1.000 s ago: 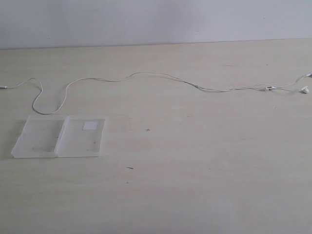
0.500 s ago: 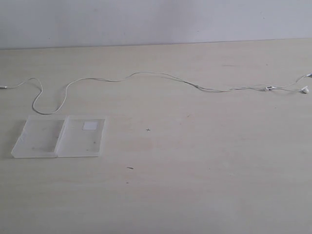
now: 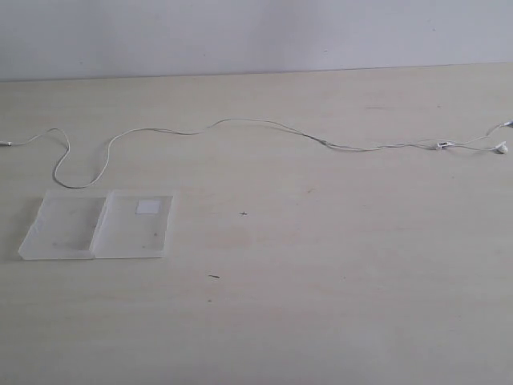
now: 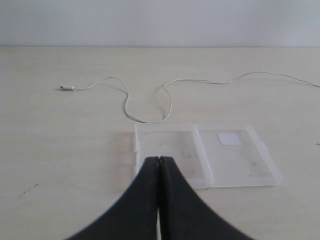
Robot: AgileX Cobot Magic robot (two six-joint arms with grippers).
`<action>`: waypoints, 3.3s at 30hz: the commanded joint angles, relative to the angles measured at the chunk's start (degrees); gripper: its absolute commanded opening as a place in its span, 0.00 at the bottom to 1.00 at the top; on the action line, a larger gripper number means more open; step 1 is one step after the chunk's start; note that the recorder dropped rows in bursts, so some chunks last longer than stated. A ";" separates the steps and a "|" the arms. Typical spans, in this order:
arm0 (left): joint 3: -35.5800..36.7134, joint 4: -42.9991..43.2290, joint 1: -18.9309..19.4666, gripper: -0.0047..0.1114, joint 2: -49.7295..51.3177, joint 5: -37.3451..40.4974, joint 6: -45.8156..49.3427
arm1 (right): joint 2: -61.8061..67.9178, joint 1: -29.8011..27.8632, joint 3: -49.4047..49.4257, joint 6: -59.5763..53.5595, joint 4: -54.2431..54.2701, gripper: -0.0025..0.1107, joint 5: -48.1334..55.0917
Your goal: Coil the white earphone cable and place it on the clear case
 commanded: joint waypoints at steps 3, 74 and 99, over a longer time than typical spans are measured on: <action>-0.15 2.58 -0.31 0.04 0.18 -1.91 2.14 | -0.34 -0.06 0.23 -0.27 -0.59 0.02 -0.71; -119.46 3.88 -14.53 0.04 124.29 46.13 57.45 | -0.34 -0.06 0.23 3.60 -0.58 0.02 -11.03; -132.25 -3.60 -16.45 0.37 142.03 36.26 61.98 | -0.34 -0.06 0.23 3.60 4.17 0.02 -11.03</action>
